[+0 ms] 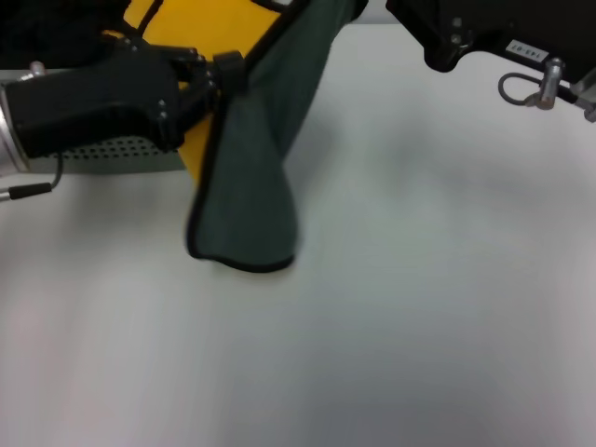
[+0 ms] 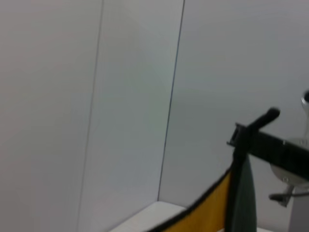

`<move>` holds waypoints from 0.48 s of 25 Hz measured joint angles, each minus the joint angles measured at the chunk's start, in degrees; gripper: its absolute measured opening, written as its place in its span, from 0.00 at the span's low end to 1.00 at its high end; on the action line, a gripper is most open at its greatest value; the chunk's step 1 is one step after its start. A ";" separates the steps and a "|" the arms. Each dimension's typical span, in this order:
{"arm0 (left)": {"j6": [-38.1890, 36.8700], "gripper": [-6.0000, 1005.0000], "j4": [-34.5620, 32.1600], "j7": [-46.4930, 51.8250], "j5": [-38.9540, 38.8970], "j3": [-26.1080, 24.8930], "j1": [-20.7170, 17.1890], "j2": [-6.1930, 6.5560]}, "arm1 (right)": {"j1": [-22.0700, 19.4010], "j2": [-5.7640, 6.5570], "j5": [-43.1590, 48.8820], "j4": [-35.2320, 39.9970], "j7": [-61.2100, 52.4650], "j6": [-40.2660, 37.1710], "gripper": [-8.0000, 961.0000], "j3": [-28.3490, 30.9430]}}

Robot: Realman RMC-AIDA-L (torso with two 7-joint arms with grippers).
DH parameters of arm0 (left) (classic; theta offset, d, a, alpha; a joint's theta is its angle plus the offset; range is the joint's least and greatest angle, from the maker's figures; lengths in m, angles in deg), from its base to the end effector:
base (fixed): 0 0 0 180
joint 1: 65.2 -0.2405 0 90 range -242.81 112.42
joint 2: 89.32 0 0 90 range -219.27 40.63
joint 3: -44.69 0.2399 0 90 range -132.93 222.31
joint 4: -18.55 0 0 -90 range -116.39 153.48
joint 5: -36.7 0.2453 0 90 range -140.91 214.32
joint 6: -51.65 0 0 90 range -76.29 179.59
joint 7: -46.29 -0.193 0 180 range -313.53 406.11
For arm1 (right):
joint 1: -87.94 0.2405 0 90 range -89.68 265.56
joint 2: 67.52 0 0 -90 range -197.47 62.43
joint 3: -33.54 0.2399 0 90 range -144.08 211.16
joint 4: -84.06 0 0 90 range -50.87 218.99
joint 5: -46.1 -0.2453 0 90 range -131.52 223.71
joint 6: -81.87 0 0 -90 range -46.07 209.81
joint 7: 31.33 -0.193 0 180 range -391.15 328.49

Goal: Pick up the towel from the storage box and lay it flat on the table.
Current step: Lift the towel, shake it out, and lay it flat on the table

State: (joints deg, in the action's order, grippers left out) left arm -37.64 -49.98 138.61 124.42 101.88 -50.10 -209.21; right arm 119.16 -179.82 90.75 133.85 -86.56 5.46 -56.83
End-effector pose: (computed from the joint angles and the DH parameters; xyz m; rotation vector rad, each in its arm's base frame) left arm -0.1753 0.3586 0.0484 -2.5704 -0.3983 -0.9644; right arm 0.0549 0.3926 -0.0069 -2.4397 -0.2416 1.3425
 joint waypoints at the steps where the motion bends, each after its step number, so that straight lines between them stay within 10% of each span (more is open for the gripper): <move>1: -0.14 0.02 0.14 -0.24 0.11 0.33 -0.01 0.01 | 0.01 0.01 0.59 0.72 -0.48 -0.48 0.02 0.52; 12: -3.69 0.06 5.25 -2.53 -1.03 2.82 0.85 -0.14 | 0.55 0.25 9.87 8.80 -9.73 -1.69 0.03 4.04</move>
State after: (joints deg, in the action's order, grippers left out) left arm -41.33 -44.73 136.08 123.39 104.71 -49.25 -209.35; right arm 119.71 -179.57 100.62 142.65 -96.29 3.76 -52.79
